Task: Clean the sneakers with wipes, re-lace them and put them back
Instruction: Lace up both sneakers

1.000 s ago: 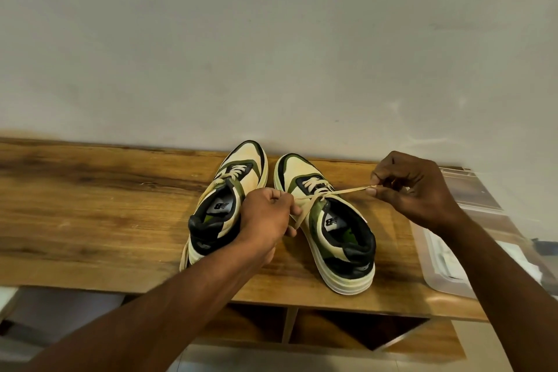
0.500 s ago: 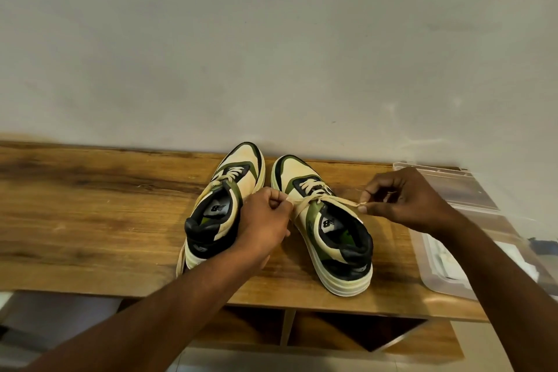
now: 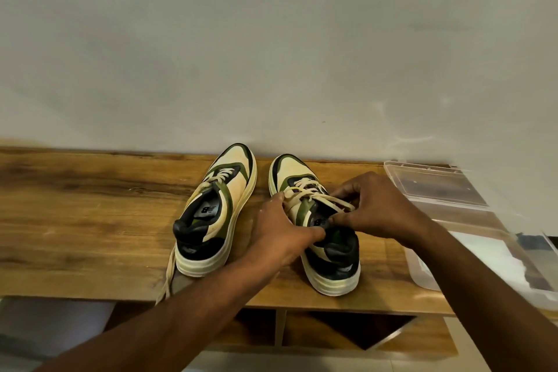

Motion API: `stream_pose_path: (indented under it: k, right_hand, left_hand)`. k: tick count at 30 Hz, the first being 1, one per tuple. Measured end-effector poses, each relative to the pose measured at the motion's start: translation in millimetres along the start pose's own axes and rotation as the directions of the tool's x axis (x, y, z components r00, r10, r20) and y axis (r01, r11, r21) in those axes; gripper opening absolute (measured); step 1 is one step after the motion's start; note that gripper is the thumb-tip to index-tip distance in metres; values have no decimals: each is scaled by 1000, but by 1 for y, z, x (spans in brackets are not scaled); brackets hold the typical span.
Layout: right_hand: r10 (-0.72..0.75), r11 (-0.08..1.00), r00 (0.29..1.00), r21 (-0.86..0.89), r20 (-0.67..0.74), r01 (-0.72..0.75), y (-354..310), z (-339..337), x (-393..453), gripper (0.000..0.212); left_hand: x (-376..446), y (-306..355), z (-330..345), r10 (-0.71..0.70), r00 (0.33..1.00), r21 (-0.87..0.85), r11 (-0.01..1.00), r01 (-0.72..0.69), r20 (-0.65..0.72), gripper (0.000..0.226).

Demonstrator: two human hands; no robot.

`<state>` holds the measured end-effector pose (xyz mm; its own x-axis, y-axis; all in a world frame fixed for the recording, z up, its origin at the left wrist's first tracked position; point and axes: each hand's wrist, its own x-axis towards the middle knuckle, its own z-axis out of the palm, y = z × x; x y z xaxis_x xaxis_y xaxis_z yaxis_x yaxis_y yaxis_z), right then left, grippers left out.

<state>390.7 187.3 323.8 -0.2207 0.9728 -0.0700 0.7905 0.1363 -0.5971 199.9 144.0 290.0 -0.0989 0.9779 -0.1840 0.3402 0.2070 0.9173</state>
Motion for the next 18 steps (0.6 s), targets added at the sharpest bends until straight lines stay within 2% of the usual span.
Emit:
stream_pose_path:
  k: [3, 9, 14, 18]
  right_hand:
    - [17, 997, 998, -74, -53, -21, -4, 3, -6, 34]
    - [66, 983, 980, -158, -185, -96, -3, 1, -21, 30]
    - [66, 973, 962, -195, -265, -121, 7, -9, -29, 28]
    - [92, 967, 957, -206, -275, -152, 13, -10, -30, 30]
  left_hand:
    - [1, 0, 1, -11, 997, -19, 1000, 13, 79, 98]
    - [6, 7, 6, 59, 984, -99, 994, -43, 170, 91]
    - [10, 11, 19, 162, 967, -87, 985, -147, 199, 88]
    - [13, 6, 33, 148, 968, -28, 989, -145, 203, 87]
